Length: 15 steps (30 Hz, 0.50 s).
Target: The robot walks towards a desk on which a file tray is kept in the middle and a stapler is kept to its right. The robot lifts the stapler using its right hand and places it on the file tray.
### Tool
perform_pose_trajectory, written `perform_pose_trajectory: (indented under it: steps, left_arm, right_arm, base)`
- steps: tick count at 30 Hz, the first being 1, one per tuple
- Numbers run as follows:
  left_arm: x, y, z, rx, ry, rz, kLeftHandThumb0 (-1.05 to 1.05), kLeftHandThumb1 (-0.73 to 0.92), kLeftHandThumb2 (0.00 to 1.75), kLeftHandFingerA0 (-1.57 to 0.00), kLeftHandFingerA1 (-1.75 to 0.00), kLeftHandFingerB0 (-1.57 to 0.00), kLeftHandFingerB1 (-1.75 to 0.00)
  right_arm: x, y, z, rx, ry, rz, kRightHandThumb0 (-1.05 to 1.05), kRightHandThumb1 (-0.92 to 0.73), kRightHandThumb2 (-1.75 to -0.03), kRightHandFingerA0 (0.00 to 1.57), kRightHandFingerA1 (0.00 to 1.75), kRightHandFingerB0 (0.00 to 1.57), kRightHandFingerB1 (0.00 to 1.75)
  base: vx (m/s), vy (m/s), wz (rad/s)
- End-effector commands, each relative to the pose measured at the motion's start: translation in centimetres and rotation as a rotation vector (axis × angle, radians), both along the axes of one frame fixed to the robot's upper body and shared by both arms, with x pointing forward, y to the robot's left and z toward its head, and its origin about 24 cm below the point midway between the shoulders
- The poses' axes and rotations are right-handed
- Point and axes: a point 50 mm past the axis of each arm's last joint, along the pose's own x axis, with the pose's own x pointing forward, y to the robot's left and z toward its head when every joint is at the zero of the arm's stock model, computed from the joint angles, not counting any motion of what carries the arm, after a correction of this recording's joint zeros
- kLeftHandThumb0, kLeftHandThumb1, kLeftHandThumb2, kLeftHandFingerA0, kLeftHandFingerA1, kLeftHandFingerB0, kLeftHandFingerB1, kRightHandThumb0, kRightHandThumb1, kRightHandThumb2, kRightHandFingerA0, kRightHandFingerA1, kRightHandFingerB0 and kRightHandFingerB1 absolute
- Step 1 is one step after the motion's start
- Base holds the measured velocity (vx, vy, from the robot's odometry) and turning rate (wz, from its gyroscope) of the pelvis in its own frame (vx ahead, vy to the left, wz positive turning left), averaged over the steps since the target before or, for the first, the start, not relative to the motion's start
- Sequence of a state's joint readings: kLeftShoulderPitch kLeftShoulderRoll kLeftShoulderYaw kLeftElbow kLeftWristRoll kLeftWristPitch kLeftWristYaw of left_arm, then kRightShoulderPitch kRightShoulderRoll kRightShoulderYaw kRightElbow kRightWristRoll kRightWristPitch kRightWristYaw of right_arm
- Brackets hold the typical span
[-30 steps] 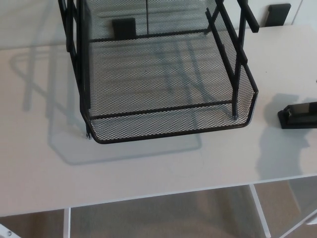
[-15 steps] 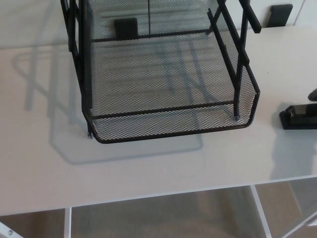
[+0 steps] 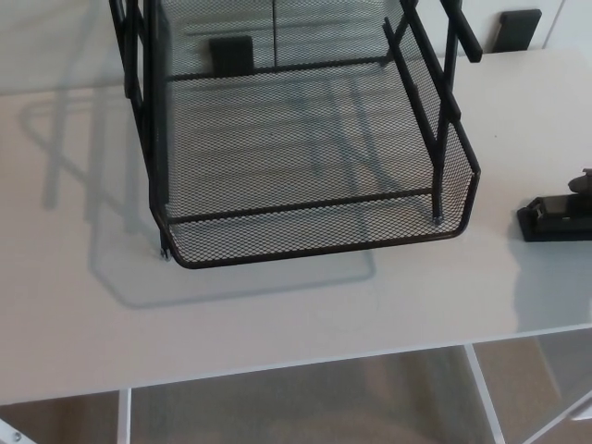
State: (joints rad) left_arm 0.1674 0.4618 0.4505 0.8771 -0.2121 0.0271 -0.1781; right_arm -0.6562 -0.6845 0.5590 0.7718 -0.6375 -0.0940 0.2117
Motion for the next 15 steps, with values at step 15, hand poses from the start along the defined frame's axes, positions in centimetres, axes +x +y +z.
perform_pose_trajectory:
  steps: [15]
  left_arm:
    - [-0.2,0.7,0.3,0.022,0.026,-0.018,-0.46,0.51,0.97,-0.68,-0.77,-0.48,-0.66]
  right_arm:
    - [-3.1,0.0,-4.1,-0.342,-0.082,0.274,-0.27,-0.66,-0.59,0.81,1.56,0.74,0.91]
  base:
    - [0.0,0.0,0.0]
